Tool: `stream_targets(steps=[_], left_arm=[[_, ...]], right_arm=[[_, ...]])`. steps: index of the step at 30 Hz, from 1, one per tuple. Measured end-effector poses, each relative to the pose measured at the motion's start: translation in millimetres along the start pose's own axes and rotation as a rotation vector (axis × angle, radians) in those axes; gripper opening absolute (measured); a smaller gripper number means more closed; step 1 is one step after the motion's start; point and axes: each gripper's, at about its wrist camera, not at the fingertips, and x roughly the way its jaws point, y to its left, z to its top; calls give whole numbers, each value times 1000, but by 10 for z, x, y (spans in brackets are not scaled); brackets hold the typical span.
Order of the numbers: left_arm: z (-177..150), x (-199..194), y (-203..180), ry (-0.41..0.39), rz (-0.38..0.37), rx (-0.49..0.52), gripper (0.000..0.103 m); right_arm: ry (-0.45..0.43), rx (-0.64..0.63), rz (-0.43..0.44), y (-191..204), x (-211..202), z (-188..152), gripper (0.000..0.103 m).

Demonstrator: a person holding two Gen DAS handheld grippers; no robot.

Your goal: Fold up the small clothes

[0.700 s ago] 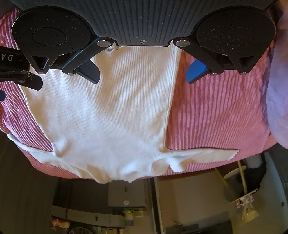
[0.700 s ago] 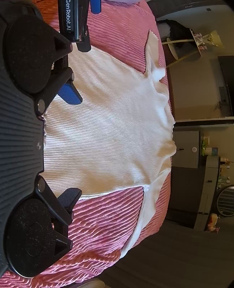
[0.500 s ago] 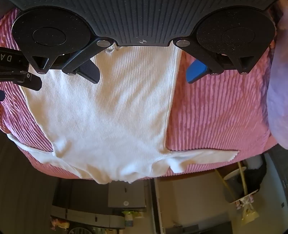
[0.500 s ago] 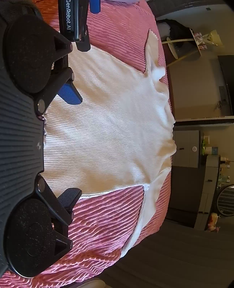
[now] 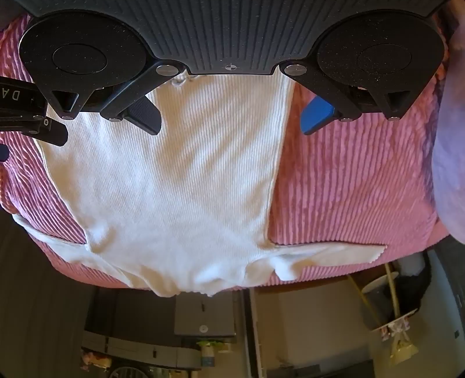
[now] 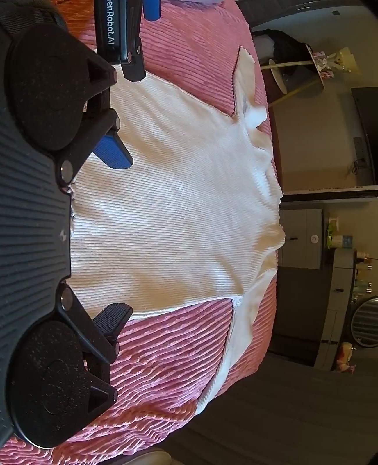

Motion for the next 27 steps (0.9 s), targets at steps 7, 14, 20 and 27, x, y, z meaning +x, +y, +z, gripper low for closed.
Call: stream_targets(steps=[7, 14, 20, 27], left_arm=[[-5, 3, 9, 3, 0, -4, 103], [4, 10, 29, 5, -2, -11, 103], [4, 11, 34, 5, -3, -13, 103], [-2, 21, 31, 6, -3, -13, 103]], right_arm=[[-1, 1, -1, -11, 14, 3, 99], [-1, 1, 1, -24, 19, -5, 99], [1, 3, -1, -43, 41, -7, 99], [0, 5, -6, -15, 46, -19, 99]])
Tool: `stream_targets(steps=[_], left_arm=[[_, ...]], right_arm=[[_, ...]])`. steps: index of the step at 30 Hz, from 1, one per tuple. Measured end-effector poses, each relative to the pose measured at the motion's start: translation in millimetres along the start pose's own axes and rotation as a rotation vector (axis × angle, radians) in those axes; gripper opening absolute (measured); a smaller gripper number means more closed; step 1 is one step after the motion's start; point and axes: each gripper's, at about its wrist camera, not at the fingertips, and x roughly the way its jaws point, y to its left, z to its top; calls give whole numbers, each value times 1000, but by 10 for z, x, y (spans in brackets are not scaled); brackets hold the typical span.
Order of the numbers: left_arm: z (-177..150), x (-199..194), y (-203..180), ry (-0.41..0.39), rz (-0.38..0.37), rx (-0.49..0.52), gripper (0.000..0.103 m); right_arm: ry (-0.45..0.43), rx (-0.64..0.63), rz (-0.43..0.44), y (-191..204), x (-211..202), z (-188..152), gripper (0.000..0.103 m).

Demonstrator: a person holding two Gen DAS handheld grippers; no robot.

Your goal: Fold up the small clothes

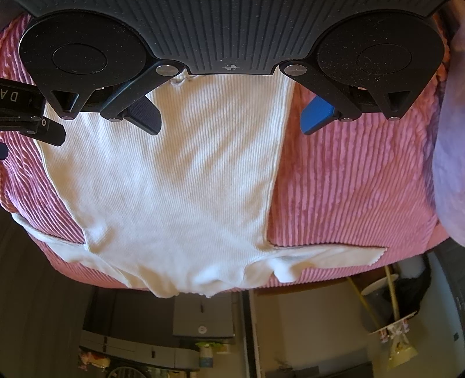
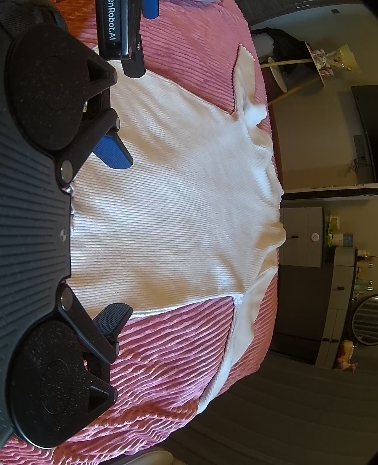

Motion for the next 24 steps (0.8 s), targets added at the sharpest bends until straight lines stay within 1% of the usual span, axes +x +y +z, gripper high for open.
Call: stream_targets(steps=[24], left_arm=[[-5, 28, 33, 9, -3, -14, 103]], right_arm=[[1, 13, 3, 12, 20, -4, 99]])
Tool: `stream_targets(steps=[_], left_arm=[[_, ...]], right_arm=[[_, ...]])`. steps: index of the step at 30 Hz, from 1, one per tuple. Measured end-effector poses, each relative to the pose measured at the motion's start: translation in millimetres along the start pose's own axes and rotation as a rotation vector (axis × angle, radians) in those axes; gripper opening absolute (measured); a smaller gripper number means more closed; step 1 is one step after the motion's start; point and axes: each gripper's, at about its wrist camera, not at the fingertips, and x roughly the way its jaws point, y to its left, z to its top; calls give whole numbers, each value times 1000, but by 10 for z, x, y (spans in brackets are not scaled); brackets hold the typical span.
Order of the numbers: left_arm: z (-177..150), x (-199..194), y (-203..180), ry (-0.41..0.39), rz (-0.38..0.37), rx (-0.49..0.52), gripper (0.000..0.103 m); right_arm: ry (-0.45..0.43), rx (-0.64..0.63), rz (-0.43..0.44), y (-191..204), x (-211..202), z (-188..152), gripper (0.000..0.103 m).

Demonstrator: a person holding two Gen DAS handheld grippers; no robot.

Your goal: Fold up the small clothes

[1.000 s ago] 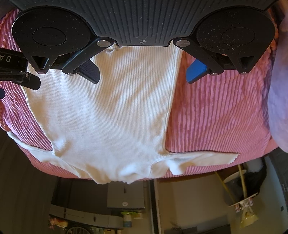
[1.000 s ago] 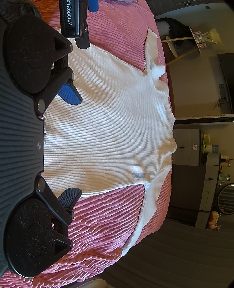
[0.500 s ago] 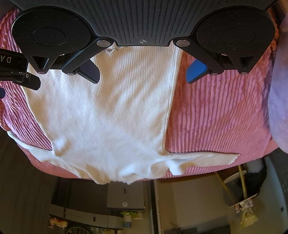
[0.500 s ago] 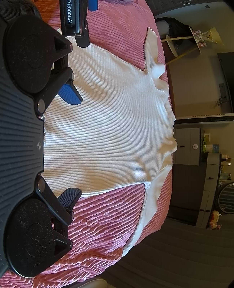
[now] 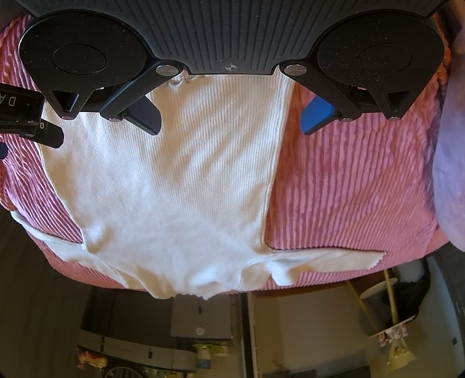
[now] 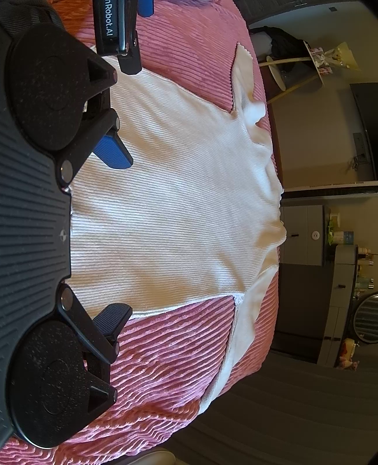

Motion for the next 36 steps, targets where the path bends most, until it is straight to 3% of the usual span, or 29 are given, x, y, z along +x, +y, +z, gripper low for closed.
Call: stream_targets(steps=[36], left_arm=[[3, 157, 23, 29, 4, -11, 103]], right_arm=[[17, 24, 21, -63, 197, 16, 99]])
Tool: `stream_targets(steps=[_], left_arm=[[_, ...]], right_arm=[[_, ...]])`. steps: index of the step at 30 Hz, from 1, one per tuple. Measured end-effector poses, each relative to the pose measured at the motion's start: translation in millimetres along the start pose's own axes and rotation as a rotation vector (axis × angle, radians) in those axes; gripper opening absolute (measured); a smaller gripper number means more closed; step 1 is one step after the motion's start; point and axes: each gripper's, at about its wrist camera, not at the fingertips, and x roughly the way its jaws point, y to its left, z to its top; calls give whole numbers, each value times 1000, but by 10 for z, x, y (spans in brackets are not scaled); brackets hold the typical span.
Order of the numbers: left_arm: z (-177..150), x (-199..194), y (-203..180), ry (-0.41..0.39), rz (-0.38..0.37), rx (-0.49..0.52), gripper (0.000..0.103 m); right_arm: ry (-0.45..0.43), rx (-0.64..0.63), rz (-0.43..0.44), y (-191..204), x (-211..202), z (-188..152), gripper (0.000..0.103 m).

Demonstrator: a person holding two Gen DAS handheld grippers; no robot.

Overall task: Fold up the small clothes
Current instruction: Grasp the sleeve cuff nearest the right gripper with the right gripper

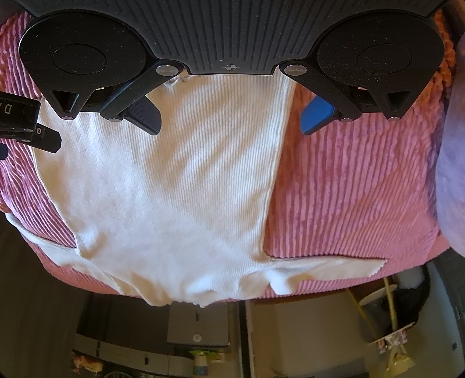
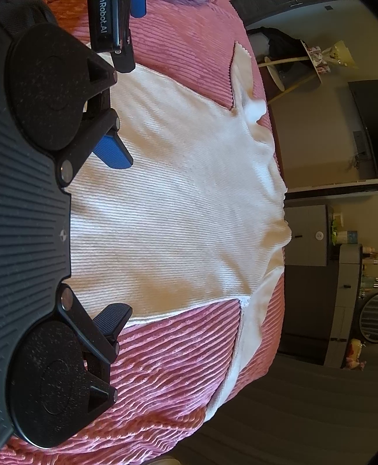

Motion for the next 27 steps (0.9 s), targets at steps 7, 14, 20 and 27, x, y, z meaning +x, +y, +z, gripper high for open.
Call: stream_targets(steps=[7, 14, 20, 27], left_arm=[[25, 111, 36, 15, -7, -4, 103], [275, 386, 308, -2, 51, -106, 103], [607, 887, 476, -39, 193, -152, 103], [722, 1510, 707, -86, 327, -226, 103]], right_arm=[[25, 14, 20, -64, 240, -48, 99], [31, 51, 46, -192, 683, -203, 99], [24, 72, 49, -326, 964, -369, 99], [123, 60, 161, -504, 1001, -204, 99]])
